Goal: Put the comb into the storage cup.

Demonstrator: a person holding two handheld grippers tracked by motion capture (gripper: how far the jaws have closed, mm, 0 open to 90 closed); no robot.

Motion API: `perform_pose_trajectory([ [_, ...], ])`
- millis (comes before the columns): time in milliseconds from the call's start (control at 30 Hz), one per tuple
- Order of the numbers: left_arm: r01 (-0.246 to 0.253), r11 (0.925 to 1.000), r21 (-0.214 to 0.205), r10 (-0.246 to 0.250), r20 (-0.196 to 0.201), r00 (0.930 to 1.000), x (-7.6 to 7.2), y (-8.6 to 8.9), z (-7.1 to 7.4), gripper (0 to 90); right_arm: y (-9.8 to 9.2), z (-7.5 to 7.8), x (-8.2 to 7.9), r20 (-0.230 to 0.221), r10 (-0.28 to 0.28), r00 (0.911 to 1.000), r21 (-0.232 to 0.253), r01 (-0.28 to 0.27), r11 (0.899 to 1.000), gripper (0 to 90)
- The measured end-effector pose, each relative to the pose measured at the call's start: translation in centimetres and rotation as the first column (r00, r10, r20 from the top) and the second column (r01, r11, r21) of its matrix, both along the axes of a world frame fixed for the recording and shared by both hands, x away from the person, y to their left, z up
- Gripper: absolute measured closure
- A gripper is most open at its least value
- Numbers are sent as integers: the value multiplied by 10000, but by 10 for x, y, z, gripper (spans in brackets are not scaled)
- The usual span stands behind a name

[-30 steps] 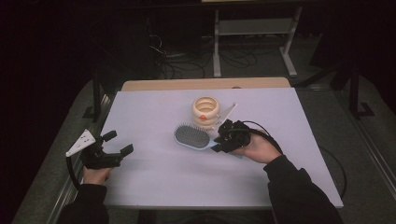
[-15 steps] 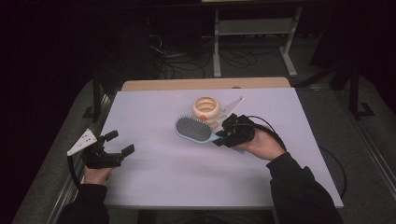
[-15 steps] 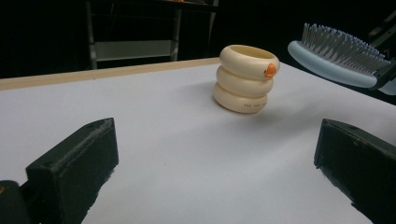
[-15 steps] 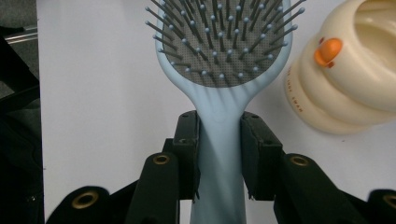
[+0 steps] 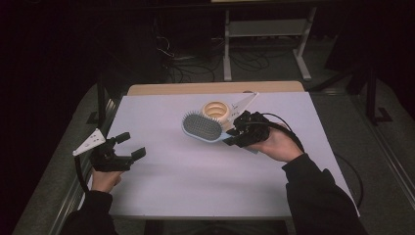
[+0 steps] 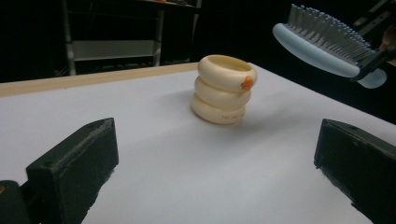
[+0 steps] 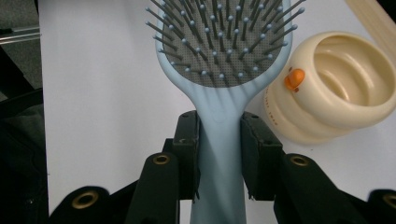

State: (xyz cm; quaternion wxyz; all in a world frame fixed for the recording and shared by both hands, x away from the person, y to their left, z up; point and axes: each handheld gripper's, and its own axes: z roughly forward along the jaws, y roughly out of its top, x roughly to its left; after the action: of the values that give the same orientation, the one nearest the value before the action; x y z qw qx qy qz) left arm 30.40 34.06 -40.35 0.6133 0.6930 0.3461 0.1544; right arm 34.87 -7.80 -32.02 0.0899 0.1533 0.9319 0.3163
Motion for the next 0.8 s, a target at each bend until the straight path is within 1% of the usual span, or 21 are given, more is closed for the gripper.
perform_pose_trajectory([
  [100,136,9999,-77,-136,51,9999,2,-5,6,0,0,3,0,56,-40,10000,27,40,10000,684],
  [200,175,9994,-288,-173,79,9998,5,-8,12,0,0,4,1,39,-65,10000,74,65,10000,684],
  [333,247,9994,-228,-244,120,9996,9,-14,20,0,0,7,1,118,-99,9999,106,98,9999,684],
  [400,255,9989,-382,-254,44,9997,11,-18,24,0,-1,9,2,171,-125,9998,131,123,9998,684],
  [500,339,9986,-403,-336,73,9994,15,-26,31,0,-2,12,3,235,-187,9995,275,181,9995,683],
  [633,620,9967,-522,-618,60,9981,20,-37,39,0,-4,16,3,333,-239,9992,337,228,9992,684],
  [733,898,9935,-694,-908,-114,9958,25,-45,44,0,-6,18,4,392,-278,9988,380,264,9989,684],
  [800,971,9932,-636,-977,-69,9952,26,-50,47,0,-7,20,4,430,-315,9986,433,296,9986,684],
])
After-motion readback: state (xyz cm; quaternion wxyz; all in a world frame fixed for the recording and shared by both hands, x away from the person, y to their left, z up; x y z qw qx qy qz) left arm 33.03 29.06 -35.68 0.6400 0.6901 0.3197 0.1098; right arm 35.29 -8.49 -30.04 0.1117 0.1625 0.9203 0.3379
